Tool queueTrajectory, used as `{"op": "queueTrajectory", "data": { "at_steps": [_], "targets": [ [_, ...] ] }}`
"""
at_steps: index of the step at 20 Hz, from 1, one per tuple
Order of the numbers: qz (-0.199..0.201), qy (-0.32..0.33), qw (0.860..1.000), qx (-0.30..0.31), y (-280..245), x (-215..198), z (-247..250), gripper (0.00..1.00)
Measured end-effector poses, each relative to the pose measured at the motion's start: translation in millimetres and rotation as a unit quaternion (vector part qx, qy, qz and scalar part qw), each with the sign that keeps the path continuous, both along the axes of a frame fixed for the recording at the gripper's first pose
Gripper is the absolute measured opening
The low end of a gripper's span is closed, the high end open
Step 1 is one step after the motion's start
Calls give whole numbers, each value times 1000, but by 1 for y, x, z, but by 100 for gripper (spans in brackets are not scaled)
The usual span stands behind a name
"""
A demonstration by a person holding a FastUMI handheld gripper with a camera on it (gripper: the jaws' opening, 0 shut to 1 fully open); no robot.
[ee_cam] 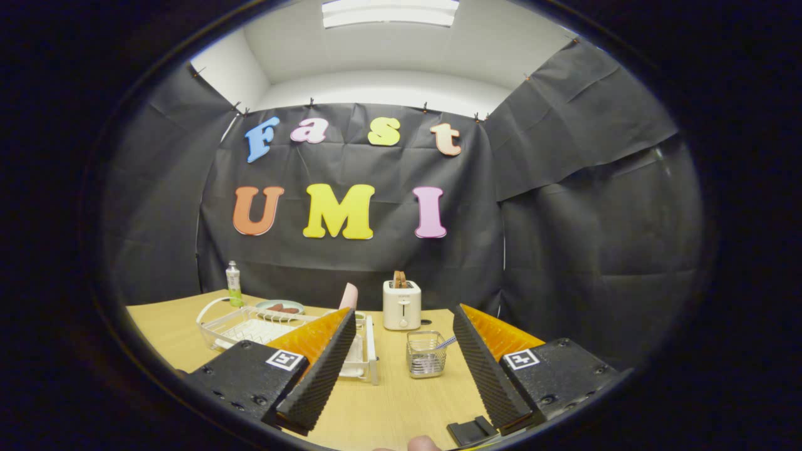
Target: Take the plate from the dish rack, then take the spoon from the basket and place it into the plate.
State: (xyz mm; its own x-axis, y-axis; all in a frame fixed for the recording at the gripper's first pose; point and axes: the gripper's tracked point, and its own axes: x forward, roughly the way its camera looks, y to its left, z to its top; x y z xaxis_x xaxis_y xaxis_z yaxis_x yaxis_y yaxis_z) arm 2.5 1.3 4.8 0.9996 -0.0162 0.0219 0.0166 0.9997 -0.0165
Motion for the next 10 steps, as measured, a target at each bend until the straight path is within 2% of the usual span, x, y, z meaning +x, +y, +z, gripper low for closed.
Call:
{"op": "queueTrajectory", "data": {
  "at_steps": [10],
  "targets": [
    [20, 17, 1000, 4, 16, 10, 0, 100]
  ]
}}
